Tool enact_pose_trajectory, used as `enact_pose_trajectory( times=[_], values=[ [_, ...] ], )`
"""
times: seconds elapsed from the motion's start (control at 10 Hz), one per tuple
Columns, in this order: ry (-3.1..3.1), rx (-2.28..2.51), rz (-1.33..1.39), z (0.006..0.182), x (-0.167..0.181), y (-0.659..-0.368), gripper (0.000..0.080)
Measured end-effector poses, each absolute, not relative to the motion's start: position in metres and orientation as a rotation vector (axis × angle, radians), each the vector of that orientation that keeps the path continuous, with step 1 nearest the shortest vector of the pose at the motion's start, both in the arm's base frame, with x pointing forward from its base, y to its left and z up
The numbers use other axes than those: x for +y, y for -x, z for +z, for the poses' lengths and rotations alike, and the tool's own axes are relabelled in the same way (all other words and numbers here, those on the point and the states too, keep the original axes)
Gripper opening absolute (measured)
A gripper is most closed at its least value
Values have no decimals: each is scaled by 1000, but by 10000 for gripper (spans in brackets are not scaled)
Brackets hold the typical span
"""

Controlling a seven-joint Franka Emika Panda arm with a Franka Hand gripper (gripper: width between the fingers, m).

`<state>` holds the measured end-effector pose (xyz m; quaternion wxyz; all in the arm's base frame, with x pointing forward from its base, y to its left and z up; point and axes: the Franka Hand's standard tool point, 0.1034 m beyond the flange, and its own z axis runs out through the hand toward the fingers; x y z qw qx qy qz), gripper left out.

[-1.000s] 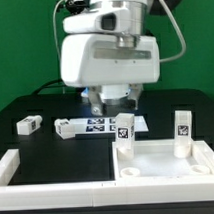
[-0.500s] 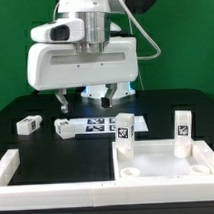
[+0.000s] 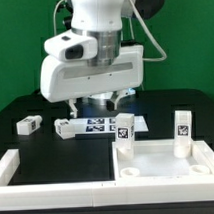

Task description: Assemble square table

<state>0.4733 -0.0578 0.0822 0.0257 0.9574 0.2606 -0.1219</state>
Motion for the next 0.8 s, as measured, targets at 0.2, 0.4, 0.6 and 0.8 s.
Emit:
enact_pose_trajectory(
  times=[0.2,0.4,0.6,0.8],
  values=[
    [-2931,877,-382,54,-78,-444,649],
    [-2912,825,-599,58,-67,-441,649],
    [-2873,839,-744,53,-65,-436,649],
    [-2757,813,-1030,54,-94,-392,649]
  ],
)
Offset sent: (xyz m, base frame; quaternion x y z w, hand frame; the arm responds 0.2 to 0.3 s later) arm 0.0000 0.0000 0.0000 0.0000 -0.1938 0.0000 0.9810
